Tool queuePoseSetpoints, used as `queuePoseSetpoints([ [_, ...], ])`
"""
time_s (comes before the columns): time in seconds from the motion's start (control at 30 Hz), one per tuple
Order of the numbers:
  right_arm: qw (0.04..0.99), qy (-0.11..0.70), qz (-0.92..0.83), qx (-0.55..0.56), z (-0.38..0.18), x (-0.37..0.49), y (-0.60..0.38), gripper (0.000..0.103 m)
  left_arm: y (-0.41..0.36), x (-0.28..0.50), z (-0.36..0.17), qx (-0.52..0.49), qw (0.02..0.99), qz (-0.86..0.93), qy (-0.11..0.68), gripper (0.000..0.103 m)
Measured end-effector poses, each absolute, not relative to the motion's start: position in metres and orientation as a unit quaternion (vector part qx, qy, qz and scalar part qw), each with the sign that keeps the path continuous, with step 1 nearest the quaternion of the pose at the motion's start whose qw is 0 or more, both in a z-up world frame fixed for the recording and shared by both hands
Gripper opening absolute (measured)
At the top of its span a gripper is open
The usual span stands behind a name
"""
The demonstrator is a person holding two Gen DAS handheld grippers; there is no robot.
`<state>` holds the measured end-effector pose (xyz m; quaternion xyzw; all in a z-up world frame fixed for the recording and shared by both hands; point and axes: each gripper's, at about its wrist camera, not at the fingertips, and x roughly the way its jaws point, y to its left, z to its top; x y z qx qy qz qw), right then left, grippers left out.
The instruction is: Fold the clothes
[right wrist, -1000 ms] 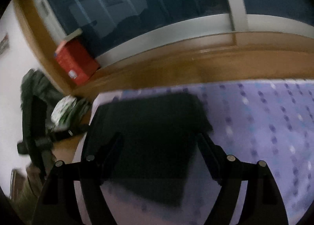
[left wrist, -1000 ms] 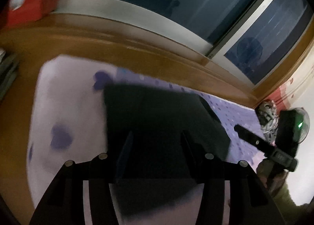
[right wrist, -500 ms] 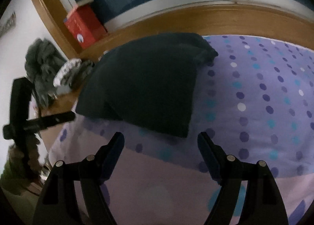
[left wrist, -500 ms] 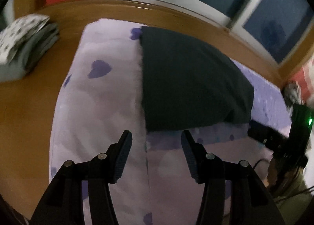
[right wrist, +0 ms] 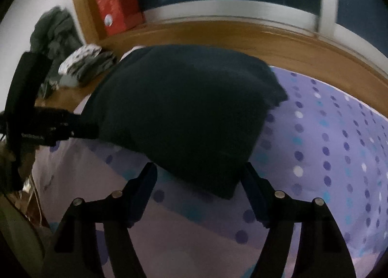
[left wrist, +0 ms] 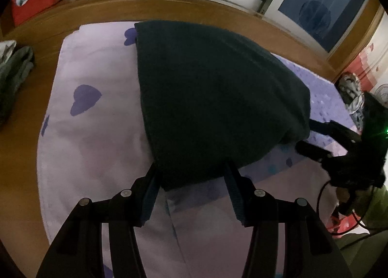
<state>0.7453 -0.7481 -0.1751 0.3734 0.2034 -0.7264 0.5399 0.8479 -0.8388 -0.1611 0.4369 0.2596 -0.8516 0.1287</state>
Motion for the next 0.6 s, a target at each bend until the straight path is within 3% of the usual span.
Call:
queuePoseSetpoints([
  [0.03,0.546,0.204,-0.72,0.378,-0.176,0.744,-0.751,0.051,-0.842,0.85,-0.161,0.433,0.125,-0.851,0.27,0.03],
  [0.1,0.555,0.199,-0.71,0.385,-0.171,0.741,-0.752,0.025,-0.85,0.854,-0.159,0.428,0.113,-0.848,0.291,0.027],
  [0.13,0.562,0.194,-0.705,0.387,-0.165,0.739,-0.75,0.022,-0.852,0.855,-0.158,0.43,0.108,-0.848,0.291,0.024],
  [0.27,0.587,0.2,-0.687,0.379,-0.141,0.734,-0.741,0.022,-0.862,0.853,-0.156,0.452,0.093,-0.841,0.282,0.024],
  [0.43,0.57,0.321,-0.656,0.375,-0.175,0.746,-0.748,0.026,-0.861,0.847,-0.163,0.487,0.101,-0.829,0.255,0.025],
  [0.6,0.542,0.323,-0.676,0.38,-0.16,0.741,-0.72,0.031,-0.855,0.857,-0.142,0.499,0.115,-0.827,0.233,0.025],
])
